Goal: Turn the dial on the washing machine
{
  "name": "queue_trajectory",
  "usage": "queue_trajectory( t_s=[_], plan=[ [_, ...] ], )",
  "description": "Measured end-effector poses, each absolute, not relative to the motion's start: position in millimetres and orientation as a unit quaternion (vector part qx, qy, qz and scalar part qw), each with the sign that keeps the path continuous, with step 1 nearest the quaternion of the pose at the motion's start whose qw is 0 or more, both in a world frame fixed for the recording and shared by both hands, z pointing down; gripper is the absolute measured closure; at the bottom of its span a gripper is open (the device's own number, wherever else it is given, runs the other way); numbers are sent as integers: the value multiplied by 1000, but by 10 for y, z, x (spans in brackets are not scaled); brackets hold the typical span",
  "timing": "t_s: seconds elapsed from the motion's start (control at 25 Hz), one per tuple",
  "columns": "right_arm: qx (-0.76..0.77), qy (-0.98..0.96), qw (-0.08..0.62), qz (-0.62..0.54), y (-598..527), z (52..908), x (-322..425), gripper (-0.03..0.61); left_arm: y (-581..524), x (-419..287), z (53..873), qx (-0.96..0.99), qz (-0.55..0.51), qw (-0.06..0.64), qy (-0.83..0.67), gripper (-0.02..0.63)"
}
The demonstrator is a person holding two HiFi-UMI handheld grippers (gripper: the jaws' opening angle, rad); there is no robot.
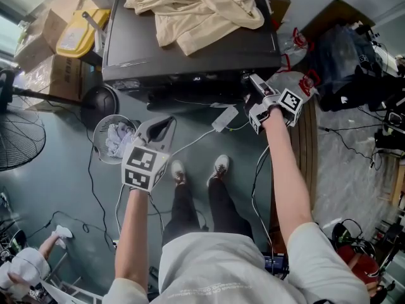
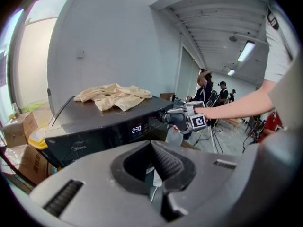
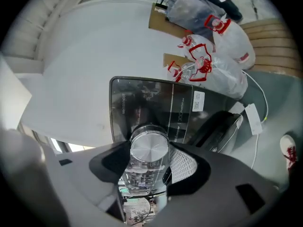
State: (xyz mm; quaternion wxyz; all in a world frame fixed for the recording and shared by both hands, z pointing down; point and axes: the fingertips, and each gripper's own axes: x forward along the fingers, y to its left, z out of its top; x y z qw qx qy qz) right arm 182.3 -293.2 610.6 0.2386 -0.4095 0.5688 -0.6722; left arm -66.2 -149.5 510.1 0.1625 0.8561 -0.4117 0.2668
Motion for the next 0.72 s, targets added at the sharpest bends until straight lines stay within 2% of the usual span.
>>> queue_trajectory(
  t_s=[0.12,0.2,0.36,0.52,0.6,0.72],
  plan=[
    [-426,585,227,-652,-2947,6111,1852,314,-1501,-651,5091,856,266,162,-413,601],
    [-452,620,185,-614,-2942,6085,1859,310,-1497,-647,5091,856,266,161,-413,601],
    [-505,714,22,-484,-2855,6000,1792,274,-1488,-694,5106,853,266,165,-417,601],
    [-561,764,-182,-262,-2799,5978,1773,272,-1473,-741,5136,850,265,173,-420,601],
    [-570,768,-229,-182,-2807,5921,1719,272,-1456,-734,5158,850,267,174,-419,601],
    [-571,767,-266,-123,-2854,5916,1617,272,-1438,-729,5195,850,269,177,-417,601]
  ],
)
